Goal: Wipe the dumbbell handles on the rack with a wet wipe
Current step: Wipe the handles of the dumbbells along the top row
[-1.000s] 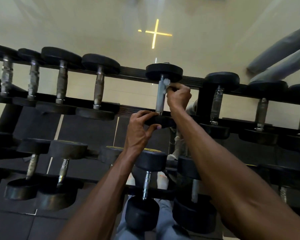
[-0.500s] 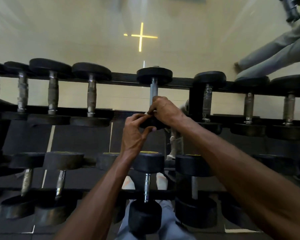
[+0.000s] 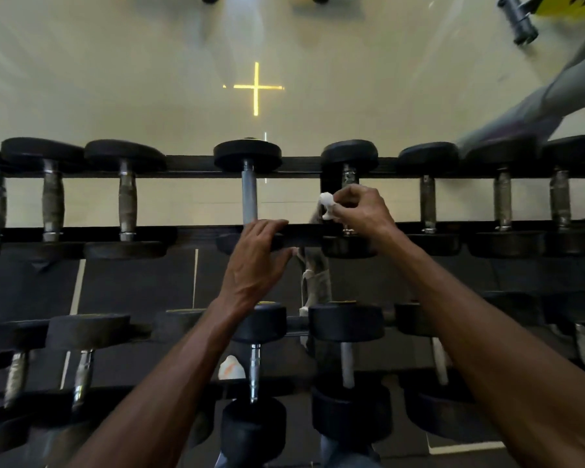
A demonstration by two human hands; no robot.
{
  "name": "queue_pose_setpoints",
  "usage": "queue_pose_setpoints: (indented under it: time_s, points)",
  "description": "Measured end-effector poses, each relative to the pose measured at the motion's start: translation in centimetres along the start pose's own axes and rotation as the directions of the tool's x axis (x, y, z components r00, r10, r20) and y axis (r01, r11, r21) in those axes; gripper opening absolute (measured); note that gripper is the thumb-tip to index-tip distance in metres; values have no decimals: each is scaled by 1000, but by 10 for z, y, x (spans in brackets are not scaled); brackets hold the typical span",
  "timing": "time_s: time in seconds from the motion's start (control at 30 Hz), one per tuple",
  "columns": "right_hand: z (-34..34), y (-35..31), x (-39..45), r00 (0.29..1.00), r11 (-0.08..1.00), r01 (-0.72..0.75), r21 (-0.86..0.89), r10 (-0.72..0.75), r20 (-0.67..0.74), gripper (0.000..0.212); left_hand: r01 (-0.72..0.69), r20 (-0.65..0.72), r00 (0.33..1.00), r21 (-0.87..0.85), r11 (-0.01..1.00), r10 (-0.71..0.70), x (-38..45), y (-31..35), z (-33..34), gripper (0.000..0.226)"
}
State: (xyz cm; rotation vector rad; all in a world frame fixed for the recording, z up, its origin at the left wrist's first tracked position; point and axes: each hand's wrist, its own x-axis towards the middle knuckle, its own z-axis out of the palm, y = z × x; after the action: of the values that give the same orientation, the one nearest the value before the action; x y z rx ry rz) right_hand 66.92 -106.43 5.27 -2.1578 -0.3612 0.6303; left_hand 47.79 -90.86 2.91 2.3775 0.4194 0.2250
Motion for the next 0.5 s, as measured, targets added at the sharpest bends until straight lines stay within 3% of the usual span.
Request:
queue_pose_setpoints:
  time_s: [0.1,0.27,0.37,0.5]
  points:
    - [-24,18,4,997,1000,11,-16,-10,70,17,-32,49,998,-4,999,32,14,38,34,49]
    - [-59,41,14,989,984,119,-130,-106,105,16,142,54,989,-65,988,-139,28,72,78,55]
    - [-69,46,22,965,938,256,-235,-233,121,12,202,77,978,-82,976,-196,26,80,96,55]
    - [-63,48,31,907,859,420,-292,-405,113,11,270,5,963,-124,955,-271,20,85,111,54]
